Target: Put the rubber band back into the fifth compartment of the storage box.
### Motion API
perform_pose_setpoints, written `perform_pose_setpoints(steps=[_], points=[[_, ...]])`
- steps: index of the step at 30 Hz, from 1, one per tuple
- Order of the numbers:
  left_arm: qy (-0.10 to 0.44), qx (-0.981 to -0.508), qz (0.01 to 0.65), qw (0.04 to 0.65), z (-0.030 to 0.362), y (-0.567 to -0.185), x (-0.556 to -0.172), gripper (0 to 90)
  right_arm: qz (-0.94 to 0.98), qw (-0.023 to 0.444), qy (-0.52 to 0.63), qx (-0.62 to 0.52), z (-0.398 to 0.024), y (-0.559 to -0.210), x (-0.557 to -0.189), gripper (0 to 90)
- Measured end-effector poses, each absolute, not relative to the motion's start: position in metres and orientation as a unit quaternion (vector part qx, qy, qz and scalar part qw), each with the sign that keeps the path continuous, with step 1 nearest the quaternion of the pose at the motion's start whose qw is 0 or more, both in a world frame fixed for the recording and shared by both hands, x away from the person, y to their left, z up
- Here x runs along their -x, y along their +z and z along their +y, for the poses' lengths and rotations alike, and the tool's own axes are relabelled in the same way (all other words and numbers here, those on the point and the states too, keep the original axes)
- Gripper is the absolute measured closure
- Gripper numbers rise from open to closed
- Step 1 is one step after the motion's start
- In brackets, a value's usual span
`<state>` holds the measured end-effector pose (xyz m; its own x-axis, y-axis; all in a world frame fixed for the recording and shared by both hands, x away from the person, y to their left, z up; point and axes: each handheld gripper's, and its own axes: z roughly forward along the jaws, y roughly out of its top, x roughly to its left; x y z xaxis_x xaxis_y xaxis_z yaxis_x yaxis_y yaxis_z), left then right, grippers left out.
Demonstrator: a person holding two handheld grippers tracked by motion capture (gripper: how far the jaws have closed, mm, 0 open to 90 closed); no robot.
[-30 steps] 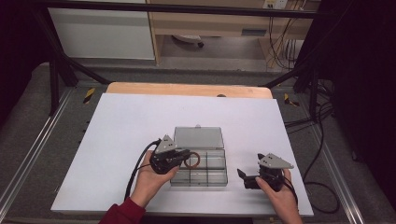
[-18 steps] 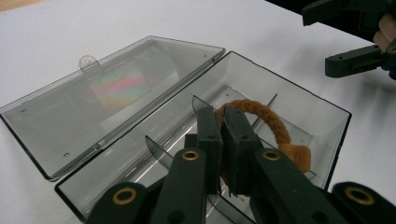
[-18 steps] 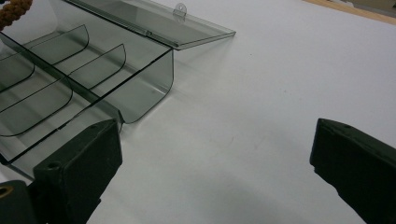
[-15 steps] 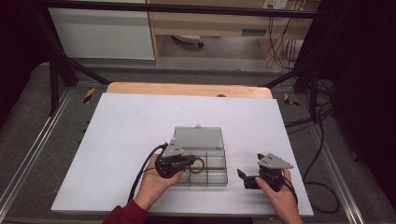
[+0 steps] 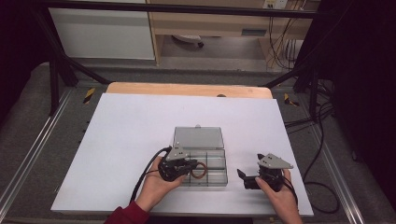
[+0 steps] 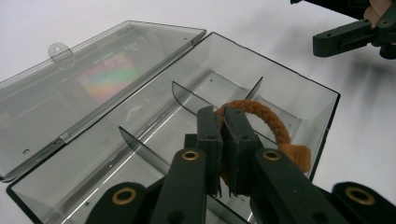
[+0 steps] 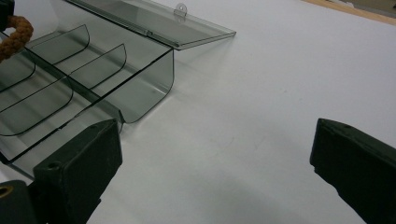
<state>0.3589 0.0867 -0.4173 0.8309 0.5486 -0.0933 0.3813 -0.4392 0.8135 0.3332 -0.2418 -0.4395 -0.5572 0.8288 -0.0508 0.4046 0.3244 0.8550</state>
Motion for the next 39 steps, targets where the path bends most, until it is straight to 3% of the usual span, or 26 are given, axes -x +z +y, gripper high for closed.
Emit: perform_pose_setpoints(steps=[39], points=[[0.084, -0.862, 0.260, 0.428, 0.0825, -0.4249, -0.3576, 84.9, 0.775, 0.249, 0.423, -0.398, -0.2414, -0.4398, -0.3331, 2.5]])
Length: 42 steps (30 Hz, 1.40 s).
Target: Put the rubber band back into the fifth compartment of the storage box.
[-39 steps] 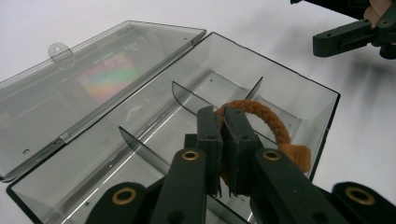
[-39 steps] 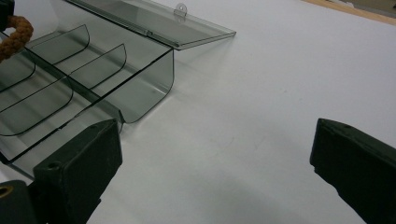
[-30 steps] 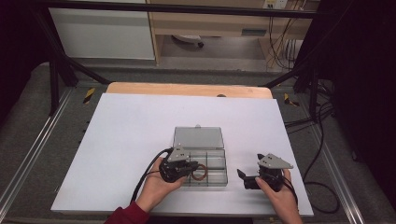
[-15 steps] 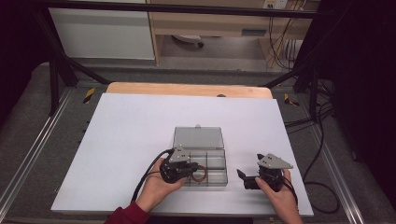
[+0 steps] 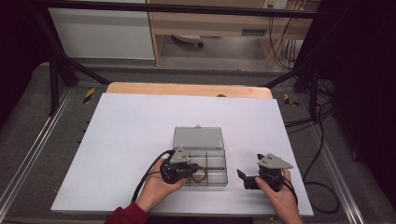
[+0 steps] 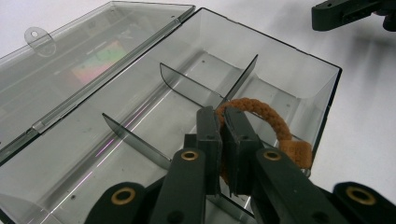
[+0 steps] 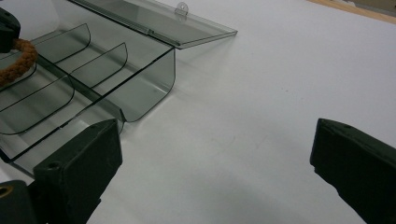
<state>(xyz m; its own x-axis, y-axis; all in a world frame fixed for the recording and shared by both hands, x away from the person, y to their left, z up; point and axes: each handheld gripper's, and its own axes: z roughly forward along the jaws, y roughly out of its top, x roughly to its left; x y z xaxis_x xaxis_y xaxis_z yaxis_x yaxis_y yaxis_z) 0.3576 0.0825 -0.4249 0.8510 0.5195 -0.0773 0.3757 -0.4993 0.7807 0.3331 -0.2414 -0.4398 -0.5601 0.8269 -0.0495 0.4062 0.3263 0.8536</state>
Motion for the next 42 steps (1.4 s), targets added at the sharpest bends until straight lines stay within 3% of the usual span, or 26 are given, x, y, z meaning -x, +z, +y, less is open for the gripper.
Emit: perform_pose_setpoints(steps=[42], points=[[0.083, -0.865, 0.259, 0.421, 0.0802, -0.4308, -0.3566, 82.3, 0.778, 0.245, 0.422, -0.396, -0.2405, -0.4402, -0.3331, 2.5]])
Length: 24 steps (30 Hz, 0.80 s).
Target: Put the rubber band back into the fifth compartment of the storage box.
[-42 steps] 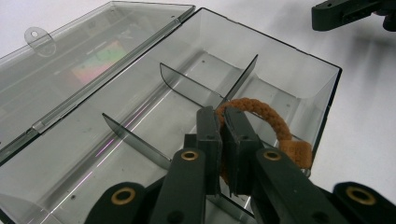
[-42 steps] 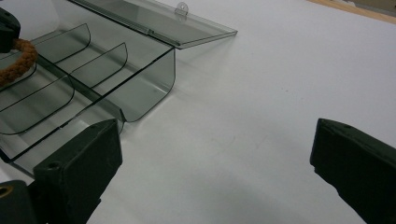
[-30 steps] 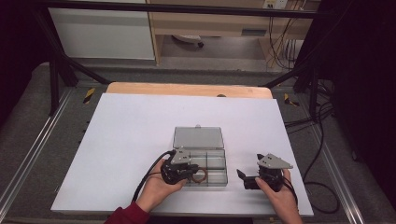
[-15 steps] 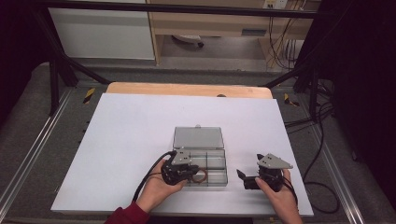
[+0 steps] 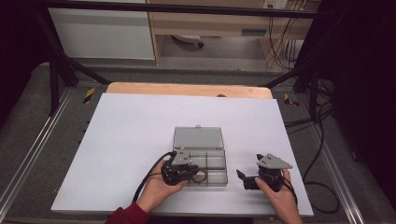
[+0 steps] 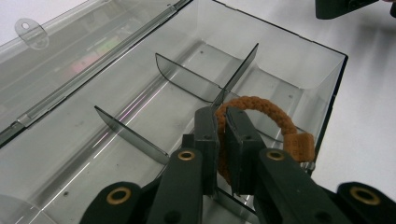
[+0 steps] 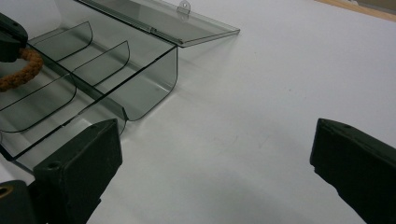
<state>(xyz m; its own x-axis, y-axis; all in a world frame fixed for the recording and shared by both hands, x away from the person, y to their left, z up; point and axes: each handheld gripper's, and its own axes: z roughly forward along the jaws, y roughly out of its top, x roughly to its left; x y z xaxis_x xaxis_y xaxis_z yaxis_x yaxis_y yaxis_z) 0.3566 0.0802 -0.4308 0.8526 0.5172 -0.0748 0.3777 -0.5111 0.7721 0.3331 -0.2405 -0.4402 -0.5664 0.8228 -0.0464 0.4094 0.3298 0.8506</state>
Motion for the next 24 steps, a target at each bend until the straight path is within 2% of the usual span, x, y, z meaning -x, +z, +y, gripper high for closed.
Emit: perform_pose_setpoints(steps=[6, 9, 24], points=[[0.088, -0.863, 0.261, 0.424, 0.0809, -0.4310, -0.3571, 80.1, 0.779, 0.246, 0.422, -0.394, -0.2404, -0.4403, -0.3332, 2.5], [0.090, -0.862, 0.261, 0.424, 0.0798, -0.4317, -0.3568, 75.0, 0.778, 0.245, 0.422, -0.395, -0.2404, -0.4402, -0.3331, 2.5], [0.110, -0.856, 0.265, 0.431, 0.0805, -0.4297, -0.3565, 61.7, 0.778, 0.244, 0.422, -0.396, -0.2403, -0.4401, -0.3329, 2.5]])
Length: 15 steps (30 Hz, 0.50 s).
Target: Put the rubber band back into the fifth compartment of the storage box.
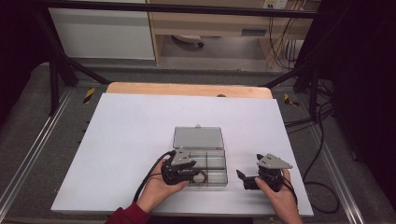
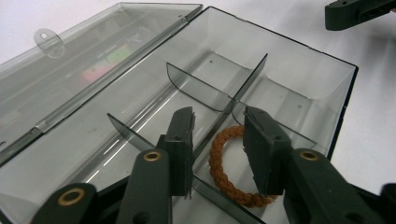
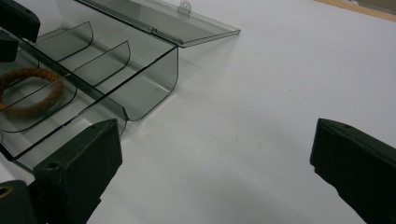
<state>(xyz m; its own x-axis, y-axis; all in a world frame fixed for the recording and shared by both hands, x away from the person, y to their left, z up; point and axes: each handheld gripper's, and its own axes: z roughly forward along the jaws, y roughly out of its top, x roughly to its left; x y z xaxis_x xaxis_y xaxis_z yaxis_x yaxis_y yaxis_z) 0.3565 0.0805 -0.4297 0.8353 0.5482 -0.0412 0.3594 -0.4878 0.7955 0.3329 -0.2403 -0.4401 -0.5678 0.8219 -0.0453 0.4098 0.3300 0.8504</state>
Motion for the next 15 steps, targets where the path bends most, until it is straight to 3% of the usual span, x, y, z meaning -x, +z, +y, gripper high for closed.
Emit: perform_pose_setpoints(steps=[15], points=[[0.147, -0.842, 0.284, 0.436, 0.0832, -0.4254, -0.3574, 43.3, 0.782, 0.242, 0.421, -0.391, -0.2384, -0.4408, -0.3330, 2.4]])
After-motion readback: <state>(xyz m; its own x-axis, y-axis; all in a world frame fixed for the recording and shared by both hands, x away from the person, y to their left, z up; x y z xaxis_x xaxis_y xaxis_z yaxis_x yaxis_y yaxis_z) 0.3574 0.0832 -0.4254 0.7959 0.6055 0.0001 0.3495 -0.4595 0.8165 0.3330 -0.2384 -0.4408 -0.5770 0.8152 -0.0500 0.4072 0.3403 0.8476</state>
